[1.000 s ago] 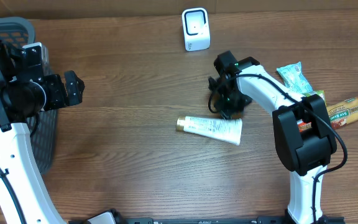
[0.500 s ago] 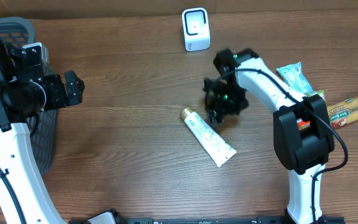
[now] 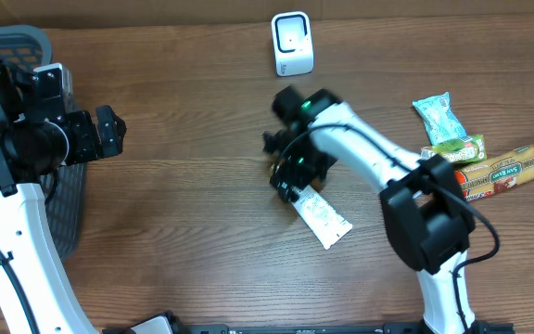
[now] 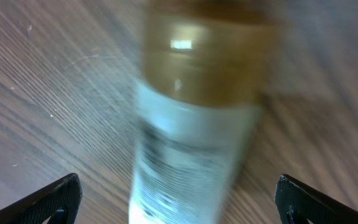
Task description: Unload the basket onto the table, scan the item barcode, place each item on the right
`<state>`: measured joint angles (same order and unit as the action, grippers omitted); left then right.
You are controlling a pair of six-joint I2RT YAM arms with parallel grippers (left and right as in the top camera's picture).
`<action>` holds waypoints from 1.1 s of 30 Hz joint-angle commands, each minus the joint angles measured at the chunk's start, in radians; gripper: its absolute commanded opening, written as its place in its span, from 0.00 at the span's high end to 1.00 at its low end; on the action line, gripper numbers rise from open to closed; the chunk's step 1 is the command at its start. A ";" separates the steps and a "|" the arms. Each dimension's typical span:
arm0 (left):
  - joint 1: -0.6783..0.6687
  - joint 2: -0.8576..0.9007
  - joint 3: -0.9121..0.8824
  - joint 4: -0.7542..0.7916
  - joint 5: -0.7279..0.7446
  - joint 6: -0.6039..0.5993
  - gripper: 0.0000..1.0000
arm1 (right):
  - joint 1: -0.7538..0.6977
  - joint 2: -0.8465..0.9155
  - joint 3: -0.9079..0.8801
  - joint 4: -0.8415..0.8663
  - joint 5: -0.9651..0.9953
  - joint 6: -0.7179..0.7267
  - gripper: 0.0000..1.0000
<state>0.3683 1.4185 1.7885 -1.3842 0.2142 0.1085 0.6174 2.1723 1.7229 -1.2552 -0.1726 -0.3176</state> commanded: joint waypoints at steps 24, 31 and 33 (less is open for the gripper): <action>0.003 0.002 0.014 0.001 0.015 0.015 0.01 | -0.144 -0.003 -0.084 0.228 0.097 0.234 0.17; 0.003 0.002 0.014 0.001 0.015 0.015 0.00 | -0.222 -0.003 -0.075 0.243 0.014 0.252 0.09; 0.003 0.002 0.014 0.001 0.015 0.015 0.00 | -0.237 -0.008 -0.054 0.219 -0.030 0.287 0.09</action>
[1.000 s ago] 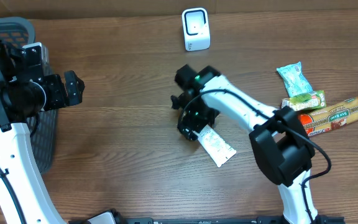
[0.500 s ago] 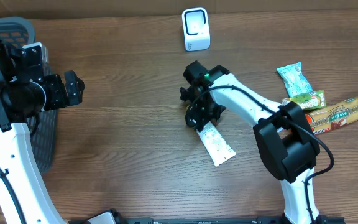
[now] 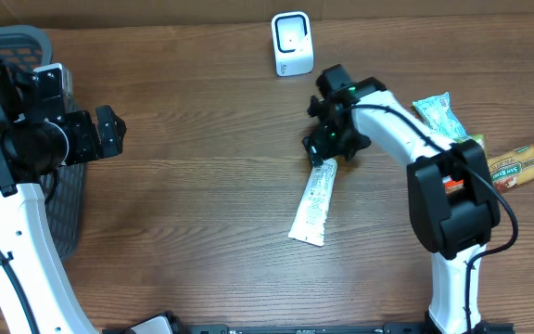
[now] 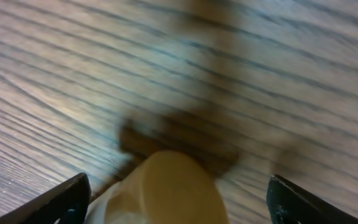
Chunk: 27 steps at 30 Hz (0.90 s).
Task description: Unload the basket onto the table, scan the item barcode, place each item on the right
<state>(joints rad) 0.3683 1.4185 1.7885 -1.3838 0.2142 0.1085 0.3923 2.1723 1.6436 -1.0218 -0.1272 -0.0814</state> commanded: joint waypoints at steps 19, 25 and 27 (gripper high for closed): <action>0.003 0.002 0.014 0.000 0.015 0.015 0.00 | -0.053 -0.365 0.052 -0.275 -0.131 0.187 0.03; 0.003 0.002 0.014 0.000 0.014 0.015 0.00 | -0.021 -0.364 -0.139 -0.192 -0.160 0.227 0.03; 0.003 0.002 0.014 0.000 0.015 0.015 0.00 | -0.021 -0.364 -0.217 -0.128 -0.160 0.259 0.04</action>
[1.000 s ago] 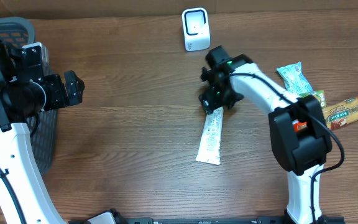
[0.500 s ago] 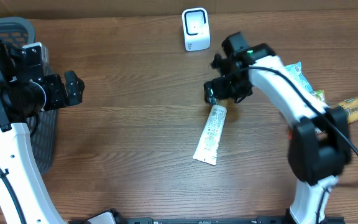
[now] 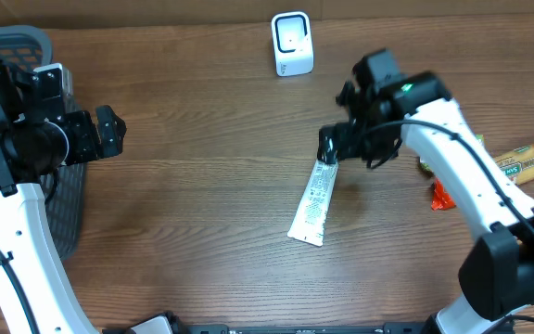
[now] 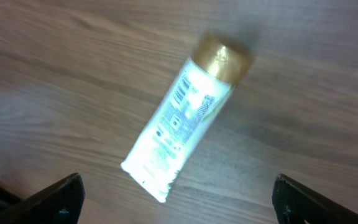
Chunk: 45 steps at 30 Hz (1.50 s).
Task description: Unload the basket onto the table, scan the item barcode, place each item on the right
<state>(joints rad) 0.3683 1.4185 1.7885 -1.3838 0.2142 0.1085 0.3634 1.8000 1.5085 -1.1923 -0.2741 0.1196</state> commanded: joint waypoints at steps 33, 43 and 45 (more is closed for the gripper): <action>0.003 0.002 0.014 0.000 0.015 0.015 0.00 | 0.026 0.008 -0.414 0.448 0.311 0.007 0.14; 0.003 0.002 0.014 0.000 0.015 0.015 0.01 | 0.016 0.008 -0.304 0.369 0.017 -0.090 0.11; 0.003 0.002 0.014 0.000 0.015 0.015 0.00 | 0.018 0.008 -0.317 0.365 -0.091 -0.072 0.18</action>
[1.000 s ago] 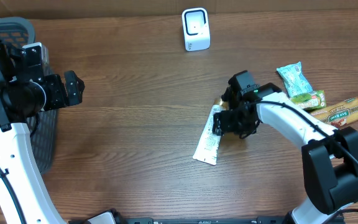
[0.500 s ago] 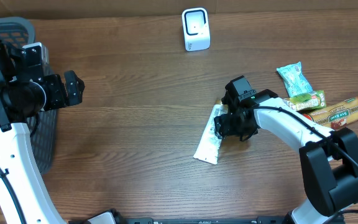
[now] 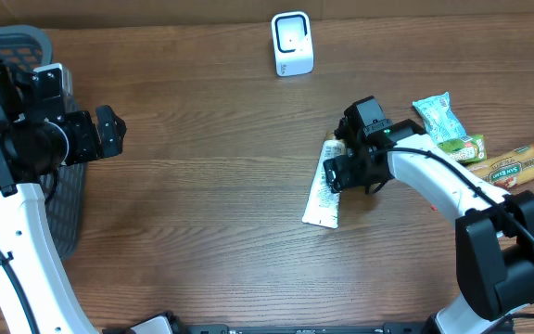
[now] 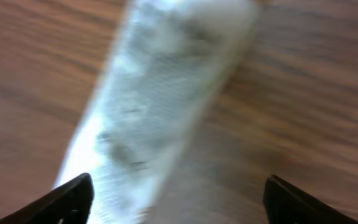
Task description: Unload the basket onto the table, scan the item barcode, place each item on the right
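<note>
A white tube with a gold cap (image 3: pixel 324 188) lies flat on the wooden table, cap end toward the back. In the right wrist view the white tube (image 4: pixel 160 93) is blurred and fills the left half, close under the camera. My right gripper (image 3: pixel 341 172) hovers low over the tube's upper part, open, its fingertips (image 4: pixel 73 196) wide apart with nothing held. The white barcode scanner (image 3: pixel 292 43) stands at the back centre. My left gripper (image 3: pixel 108 130) stays at the far left, jaws apart and empty.
A grey basket (image 3: pixel 26 56) sits at the far left under the left arm. Snack packets, green (image 3: pixel 438 116) and orange-red (image 3: pixel 517 165), lie at the right edge behind the right arm.
The right gripper was higher and behind the tube's cap; now it is low over the tube. The tube now lies a little farther right and more upright in the overhead view.
The right gripper stood open over the tube's cap end near the table's middle. Then the tube lay turned, its cap toward the back right, with the gripper at the cap. Then the gripper was raised clear. Now it is low over the tube again, still open.
</note>
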`<state>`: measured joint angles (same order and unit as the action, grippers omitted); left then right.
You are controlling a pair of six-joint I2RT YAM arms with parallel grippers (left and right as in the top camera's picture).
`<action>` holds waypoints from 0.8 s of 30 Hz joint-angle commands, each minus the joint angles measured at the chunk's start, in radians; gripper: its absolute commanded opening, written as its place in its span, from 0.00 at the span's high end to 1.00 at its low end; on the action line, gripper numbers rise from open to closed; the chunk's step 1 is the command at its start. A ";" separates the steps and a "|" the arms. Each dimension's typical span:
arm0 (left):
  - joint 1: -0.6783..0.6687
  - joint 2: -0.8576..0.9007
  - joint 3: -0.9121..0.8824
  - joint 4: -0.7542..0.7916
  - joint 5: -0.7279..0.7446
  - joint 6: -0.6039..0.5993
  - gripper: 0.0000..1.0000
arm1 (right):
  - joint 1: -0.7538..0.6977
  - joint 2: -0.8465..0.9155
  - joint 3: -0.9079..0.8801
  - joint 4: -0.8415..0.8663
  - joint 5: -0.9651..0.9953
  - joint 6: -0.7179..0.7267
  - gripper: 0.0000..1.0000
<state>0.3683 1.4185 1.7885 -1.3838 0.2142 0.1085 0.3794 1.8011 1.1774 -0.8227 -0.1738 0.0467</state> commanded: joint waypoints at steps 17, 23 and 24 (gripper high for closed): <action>0.003 0.002 0.014 0.000 0.015 0.015 0.00 | 0.036 0.008 -0.159 0.158 -0.045 0.114 0.20; 0.003 0.002 0.014 0.000 0.014 0.015 0.00 | 0.036 0.007 -0.234 0.254 0.054 0.157 0.34; 0.003 0.002 0.014 0.000 0.015 0.015 0.01 | 0.036 0.007 -0.237 0.258 0.070 0.168 0.37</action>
<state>0.3683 1.4185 1.7885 -1.3838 0.2142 0.1085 0.4145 1.7844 0.9962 -0.5758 -0.2077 0.1665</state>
